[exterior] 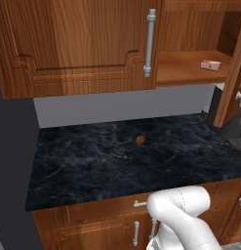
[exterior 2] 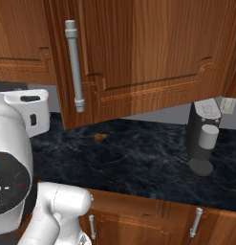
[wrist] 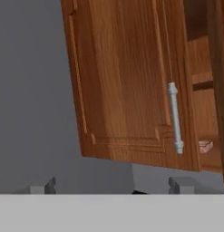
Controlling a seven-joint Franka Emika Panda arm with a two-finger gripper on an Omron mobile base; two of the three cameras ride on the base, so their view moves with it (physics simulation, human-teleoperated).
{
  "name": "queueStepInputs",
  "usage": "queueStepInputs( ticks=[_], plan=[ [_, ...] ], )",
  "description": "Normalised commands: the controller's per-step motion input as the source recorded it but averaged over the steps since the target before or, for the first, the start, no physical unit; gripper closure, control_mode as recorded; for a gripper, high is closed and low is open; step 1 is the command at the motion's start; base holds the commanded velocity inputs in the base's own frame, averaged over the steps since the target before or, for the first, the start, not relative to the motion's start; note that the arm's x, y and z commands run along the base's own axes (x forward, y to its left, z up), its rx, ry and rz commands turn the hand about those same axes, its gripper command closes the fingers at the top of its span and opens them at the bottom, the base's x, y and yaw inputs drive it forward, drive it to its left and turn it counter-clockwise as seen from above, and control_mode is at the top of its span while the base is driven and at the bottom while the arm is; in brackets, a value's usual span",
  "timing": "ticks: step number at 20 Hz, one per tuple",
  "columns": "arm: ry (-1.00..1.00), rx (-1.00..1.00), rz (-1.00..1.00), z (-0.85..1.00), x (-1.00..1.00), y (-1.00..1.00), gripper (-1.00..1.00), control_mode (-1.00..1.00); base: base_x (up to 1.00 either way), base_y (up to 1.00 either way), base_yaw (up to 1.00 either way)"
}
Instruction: Pick the bar soap and bar soap from the cabinet and place them on the counter.
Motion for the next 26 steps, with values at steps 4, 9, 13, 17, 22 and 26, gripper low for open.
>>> queueStepInputs(
  ticks=[4, 9, 13, 17, 22, 26],
  plan=[
    [-0.09, -0.21, -0.06, 0.00, -0.22, 0.52, -1.00, -1.00, 0.00, 0.00, 0.00],
    [-0.01, -0.19, -0.13, -0.01, -0.14, 0.40, -1.00, -1.00, 0.00, 0.00, 0.00],
    [0.01, -0.17, -0.16, -0.02, -0.01, 0.32, -1.00, -1.00, 0.00, 0.00, 0.00],
    [0.01, -0.15, -0.16, 0.00, 0.00, 0.23, -1.00, -1.00, 0.00, 0.00, 0.00],
    [0.08, -0.15, -0.19, 0.00, 0.18, 0.10, -1.00, -1.00, 0.00, 0.00, 0.00],
    [0.11, -0.16, -0.22, 0.00, 0.23, 0.00, -1.00, -1.00, 0.00, 0.00, 0.00]
  ],
)
